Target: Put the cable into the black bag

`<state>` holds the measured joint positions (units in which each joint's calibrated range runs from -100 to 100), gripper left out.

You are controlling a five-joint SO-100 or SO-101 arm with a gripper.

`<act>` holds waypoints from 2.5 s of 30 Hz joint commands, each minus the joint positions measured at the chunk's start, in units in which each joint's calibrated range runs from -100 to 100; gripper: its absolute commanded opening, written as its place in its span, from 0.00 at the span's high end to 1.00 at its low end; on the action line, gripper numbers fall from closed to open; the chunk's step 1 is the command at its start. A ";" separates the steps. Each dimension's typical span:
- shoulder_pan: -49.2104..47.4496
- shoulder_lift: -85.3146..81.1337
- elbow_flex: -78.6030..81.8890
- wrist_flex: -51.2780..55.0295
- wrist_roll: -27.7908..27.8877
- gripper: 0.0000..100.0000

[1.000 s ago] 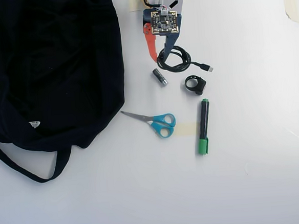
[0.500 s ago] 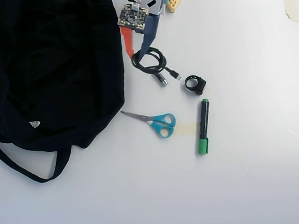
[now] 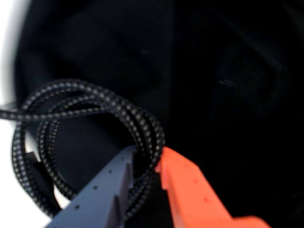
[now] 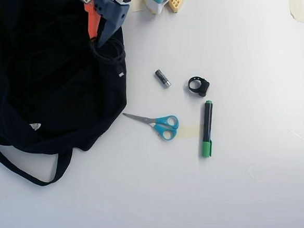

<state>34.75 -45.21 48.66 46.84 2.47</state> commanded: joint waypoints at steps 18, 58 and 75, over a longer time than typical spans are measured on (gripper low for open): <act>19.70 29.60 -6.26 -24.45 -1.05 0.98; -21.74 -37.12 22.68 -9.29 -6.19 0.98; -35.35 -38.61 32.65 -9.29 -6.66 0.98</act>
<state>1.47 -83.48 80.03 37.40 -3.98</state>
